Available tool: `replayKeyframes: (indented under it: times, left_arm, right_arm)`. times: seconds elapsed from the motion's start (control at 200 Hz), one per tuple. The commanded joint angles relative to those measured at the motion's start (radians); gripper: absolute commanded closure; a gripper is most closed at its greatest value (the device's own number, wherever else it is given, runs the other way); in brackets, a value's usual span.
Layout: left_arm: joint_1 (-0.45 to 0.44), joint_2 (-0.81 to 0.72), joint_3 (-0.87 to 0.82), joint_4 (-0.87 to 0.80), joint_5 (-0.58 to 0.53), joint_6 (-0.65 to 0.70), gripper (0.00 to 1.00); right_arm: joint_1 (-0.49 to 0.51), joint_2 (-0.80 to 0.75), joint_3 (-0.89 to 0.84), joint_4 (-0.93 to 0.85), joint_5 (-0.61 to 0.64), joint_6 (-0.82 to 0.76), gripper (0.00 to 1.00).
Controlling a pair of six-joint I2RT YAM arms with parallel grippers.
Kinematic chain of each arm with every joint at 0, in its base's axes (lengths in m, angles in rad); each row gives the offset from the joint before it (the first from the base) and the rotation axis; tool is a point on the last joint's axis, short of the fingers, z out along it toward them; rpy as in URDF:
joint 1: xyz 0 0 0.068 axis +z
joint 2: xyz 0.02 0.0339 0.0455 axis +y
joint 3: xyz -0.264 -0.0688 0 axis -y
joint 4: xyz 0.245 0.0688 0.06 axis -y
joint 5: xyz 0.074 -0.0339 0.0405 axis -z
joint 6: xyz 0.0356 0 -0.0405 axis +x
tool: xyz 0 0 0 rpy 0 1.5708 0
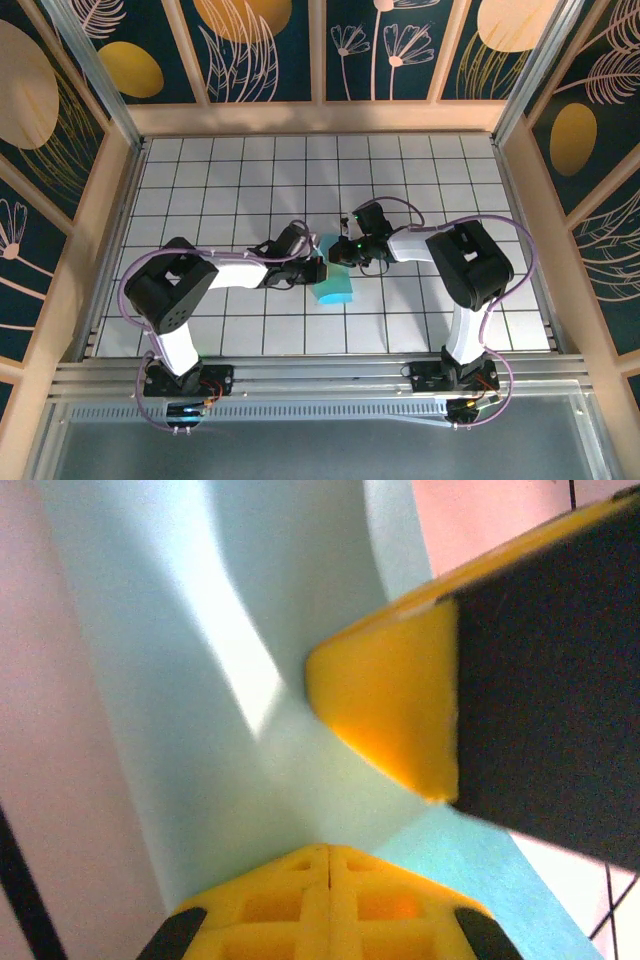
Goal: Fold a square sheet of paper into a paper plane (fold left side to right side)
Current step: First fold the square sheet of paper in half at the center of the table.
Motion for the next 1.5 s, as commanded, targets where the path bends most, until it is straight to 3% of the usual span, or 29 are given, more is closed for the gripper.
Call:
replayKeyframes:
  times: [0.0, 0.505, 0.801, 1.201, 1.496]
  left_arm:
    - [-0.007, -0.029, -0.082, -0.057, 0.058, -0.046, 1.00]
    - [-0.033, -0.182, -0.275, 0.005, 0.096, -0.128, 1.00]
    - [-0.012, -0.242, -0.102, -0.140, 0.046, -0.089, 1.00]
    - [-0.009, -0.085, -0.023, -0.066, 0.138, -0.048, 1.00]
    - [-0.011, -0.022, -0.070, -0.044, 0.160, -0.053, 1.00]
  right_arm:
    - [-0.033, 0.049, -0.035, -0.097, 0.088, -0.032, 1.00]
    - [-0.039, 0.054, -0.040, -0.086, 0.076, -0.035, 1.00]
    - [-0.029, 0.037, -0.037, -0.085, 0.063, -0.044, 1.00]
    - [-0.020, 0.038, -0.032, -0.089, 0.068, -0.042, 1.00]
    - [-0.016, 0.045, -0.029, -0.091, 0.068, -0.042, 1.00]
